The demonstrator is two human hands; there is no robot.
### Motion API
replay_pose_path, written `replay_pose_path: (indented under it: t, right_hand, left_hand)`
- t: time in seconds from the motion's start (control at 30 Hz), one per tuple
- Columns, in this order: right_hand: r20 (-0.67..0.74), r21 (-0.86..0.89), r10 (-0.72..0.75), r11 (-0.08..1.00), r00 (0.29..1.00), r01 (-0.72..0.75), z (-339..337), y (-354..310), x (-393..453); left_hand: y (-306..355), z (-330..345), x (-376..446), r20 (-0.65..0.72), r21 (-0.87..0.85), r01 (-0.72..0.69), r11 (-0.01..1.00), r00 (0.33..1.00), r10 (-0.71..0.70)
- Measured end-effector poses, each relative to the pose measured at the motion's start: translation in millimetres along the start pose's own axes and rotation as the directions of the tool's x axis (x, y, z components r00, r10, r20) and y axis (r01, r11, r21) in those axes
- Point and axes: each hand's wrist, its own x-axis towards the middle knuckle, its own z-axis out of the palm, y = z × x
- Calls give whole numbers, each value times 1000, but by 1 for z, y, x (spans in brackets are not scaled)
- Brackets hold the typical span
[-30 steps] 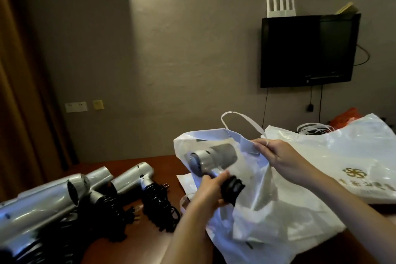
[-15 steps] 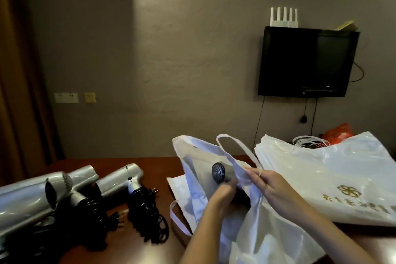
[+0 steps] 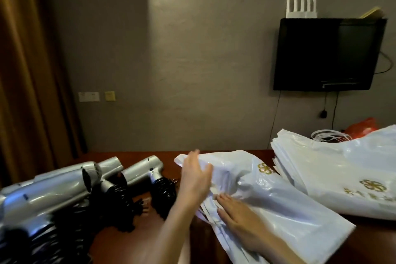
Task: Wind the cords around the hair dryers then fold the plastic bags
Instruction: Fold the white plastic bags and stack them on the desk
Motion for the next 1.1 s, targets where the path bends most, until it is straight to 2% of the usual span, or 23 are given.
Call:
replay_pose_path:
  t: [0.03, 0.07, 0.13, 0.17, 0.2, 0.23, 0.27, 0.3, 0.33, 0.37, 0.4, 0.47, 0.57, 0.63, 0.7, 0.8, 0.83, 0.87, 0.97, 1.03, 1.1]
  right_hand:
    - [-21, -8, -41, 999, 999, 40, 1, -2, 0]
    - [3, 72, -56, 996, 998, 55, -3, -2, -1]
    - [71, 156, -25, 988, 997, 14, -21, -3, -9]
    - [93, 156, -15, 988, 996, 0, -36, -5, -14]
    - [55, 123, -12, 992, 998, 6, -54, -2, -19]
    - [-46, 95, 3, 995, 999, 1, -71, 6, -23]
    - [-129, -47, 7, 999, 992, -13, -82, 18, -26]
    - [-168, -267, 42, 960, 985, -86, -89, 29, -29]
    - [-163, -434, 103, 885, 981, -166, -91, 37, -33]
    - [-132, -453, 129, 874, 983, -176, -84, 46, -34]
    - [-96, -410, 122, 900, 988, -151, -75, 52, -34]
    - [-166, -265, 58, 959, 984, -101, -66, 54, -30]
    - [-240, -229, 28, 970, 970, -84, -61, 53, -5]
    - [-235, -258, -2, 964, 972, -60, -57, 49, 16]
    - [-226, -287, -17, 957, 974, -50, -53, 45, 38]
    - [-229, -282, -19, 958, 973, -48, -46, 37, 72]
    - [-224, -287, -14, 956, 974, -52, -43, 32, 84]
    - [-226, -292, -12, 955, 974, -56, -40, 28, 95]
    - [-206, -270, 14, 960, 978, -71, -37, 18, 117]
    - [-156, -228, 28, 972, 987, -64, -41, 14, 119]
    - [-142, -149, 19, 988, 990, -40, -46, 11, 110]
  left_hand:
    - [-4, 10, -10, 62, 96, -88, 991, 995, 83]
    - [-8, 21, -20, 171, 188, -100, 977, 983, 67]
    - [-17, 42, -29, 361, 342, -106, 934, 932, -27]
    - [-21, 49, -28, 405, 388, -69, 919, 908, -103]
    - [-23, 55, -25, 433, 473, -86, 877, 889, -146]
    - [-25, 60, -24, 445, 520, -91, 849, 878, -179]
    - [-28, 65, -22, 477, 592, -157, 791, 859, -187]
    - [-30, 71, -22, 503, 616, -198, 763, 844, -188]
    - [-30, 73, -22, 511, 624, -207, 753, 837, -194]
    - [-29, 73, -21, 512, 621, -182, 762, 830, -220]
    - [-27, 73, -19, 515, 614, -165, 772, 825, -233]
    - [-23, 69, -8, 533, 595, -177, 784, 817, -220]
    - [-26, 62, 16, 541, 629, -199, 752, 807, -239]
    - [-36, 57, 32, 513, 668, -173, 723, 811, -281]
    - [-45, 52, 46, 458, 746, -177, 642, 837, -301]
    - [-48, 46, 59, 348, 885, -237, 402, 909, -230]
    - [-48, 44, 62, 325, 890, -236, 390, 928, -182]
    - [-47, 43, 64, 323, 870, -238, 432, 937, -134]
    - [-45, 41, 64, 406, 722, -250, 646, 908, -102]
    - [-50, 40, 61, 463, 708, -240, 665, 868, -180]
    - [-60, 39, 59, 475, 747, -250, 615, 849, -231]
